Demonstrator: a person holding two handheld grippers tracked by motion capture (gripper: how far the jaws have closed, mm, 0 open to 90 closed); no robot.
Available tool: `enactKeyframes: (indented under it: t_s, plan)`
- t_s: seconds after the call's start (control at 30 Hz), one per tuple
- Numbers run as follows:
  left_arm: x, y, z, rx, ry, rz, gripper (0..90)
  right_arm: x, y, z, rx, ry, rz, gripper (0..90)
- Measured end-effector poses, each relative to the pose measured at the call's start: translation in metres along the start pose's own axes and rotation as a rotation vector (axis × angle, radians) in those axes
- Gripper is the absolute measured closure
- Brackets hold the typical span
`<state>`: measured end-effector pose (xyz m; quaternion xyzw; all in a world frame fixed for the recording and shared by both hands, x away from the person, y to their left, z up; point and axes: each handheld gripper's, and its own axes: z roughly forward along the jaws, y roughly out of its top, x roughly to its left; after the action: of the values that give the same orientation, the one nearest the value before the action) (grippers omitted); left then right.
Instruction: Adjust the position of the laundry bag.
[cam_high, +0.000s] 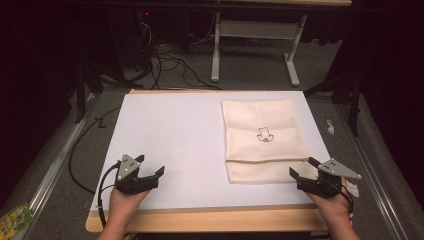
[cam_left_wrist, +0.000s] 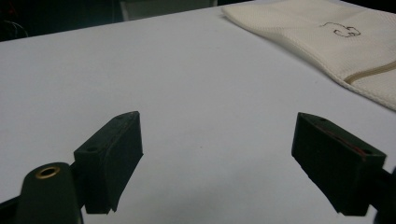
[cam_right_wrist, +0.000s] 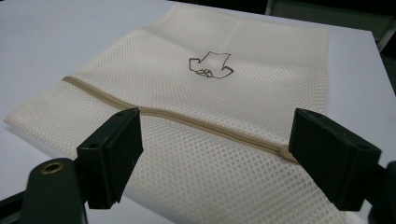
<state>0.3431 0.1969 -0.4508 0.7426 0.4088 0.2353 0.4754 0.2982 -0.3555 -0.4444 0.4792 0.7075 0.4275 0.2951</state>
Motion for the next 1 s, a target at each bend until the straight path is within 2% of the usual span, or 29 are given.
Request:
enactKeyframes:
  t_s: [0.1,0.17,0.33,0.37,0.4,0.43,0.47,0.5,0.57,0.6,0.63,0.7,0.73,0.77,0.8,0.83,0.87,0.9,0.93,0.97,1.0]
  plan:
    - [-0.001,0.001,0.001,0.008,-0.013,-0.002,18.6,-0.002,-0.001,0.0,0.004,-0.001,0.008,19.3]
    - [-0.007,0.003,0.003,0.026,-0.026,0.018,18.8,-0.004,-0.001,0.0,0.004,-0.004,0.013,19.9]
    - [-0.02,0.007,0.013,0.04,-0.072,-0.001,18.9,-0.006,-0.001,-0.001,0.0,-0.012,0.025,20.7]
    - [-0.026,0.008,0.016,0.043,-0.084,0.004,18.9,-0.006,-0.001,-0.001,0.0,-0.012,0.025,20.7]
    - [-0.038,0.011,0.024,0.053,-0.103,0.029,18.9,-0.005,-0.001,0.0,0.002,-0.012,0.022,21.5]
    - [-0.038,0.011,0.024,0.053,-0.103,0.029,18.8,-0.005,-0.001,0.0,0.002,-0.012,0.022,21.5]
    - [-0.052,0.013,0.034,0.071,-0.128,0.052,18.4,-0.004,-0.001,0.001,0.015,-0.007,0.017,22.5]
    - [-0.052,0.013,0.034,0.071,-0.128,0.052,18.4,-0.004,-0.001,0.001,0.015,-0.007,0.017,22.5]
    - [-0.067,0.016,0.044,0.094,-0.147,0.088,18.4,-0.003,0.0,0.002,0.017,-0.007,0.011,22.6]
    - [-0.076,0.017,0.052,0.113,-0.169,0.1,18.4,-0.003,0.0,0.003,0.018,-0.007,0.005,22.6]
    - [-0.076,0.017,0.052,0.113,-0.169,0.1,18.5,-0.003,0.0,0.003,0.018,-0.007,0.005,22.6]
    - [-0.087,0.019,0.063,0.129,-0.202,0.099,20.1,-0.003,0.0,0.004,0.021,-0.004,0.001,22.6]
    - [-0.098,0.022,0.075,0.142,-0.232,0.098,21.0,-0.003,0.0,0.004,0.022,-0.006,0.005,22.6]
    - [-0.098,0.022,0.075,0.142,-0.232,0.098,22.0,-0.003,0.0,0.004,0.022,-0.006,0.005,22.6]
    - [-0.112,0.026,0.089,0.155,-0.27,0.089,23.1,-0.004,0.0,0.004,0.025,-0.007,0.012,22.9]
    - [-0.112,0.026,0.089,0.155,-0.27,0.089,24.6,-0.004,0.0,0.004,0.025,-0.007,0.012,22.9]
    - [-0.126,0.03,0.103,0.161,-0.302,0.078,26.3,-0.006,0.0,0.003,0.024,-0.01,0.013,23.3]
    - [-0.126,0.03,0.103,0.161,-0.302,0.078,28.5,-0.006,0.0,0.003,0.024,-0.01,0.013,23.3]
    - [-0.14,0.035,0.12,0.181,-0.323,0.065,31.1,-0.007,0.0,0.002,0.02,-0.012,0.014,23.6]
    - [-0.14,0.035,0.12,0.181,-0.323,0.065,33.7,-0.007,0.0,0.002,0.02,-0.012,0.014,23.6]
    - [-0.151,0.038,0.137,0.205,-0.302,0.061,36.1,-0.007,0.0,0.0,0.019,-0.014,0.02,23.9]
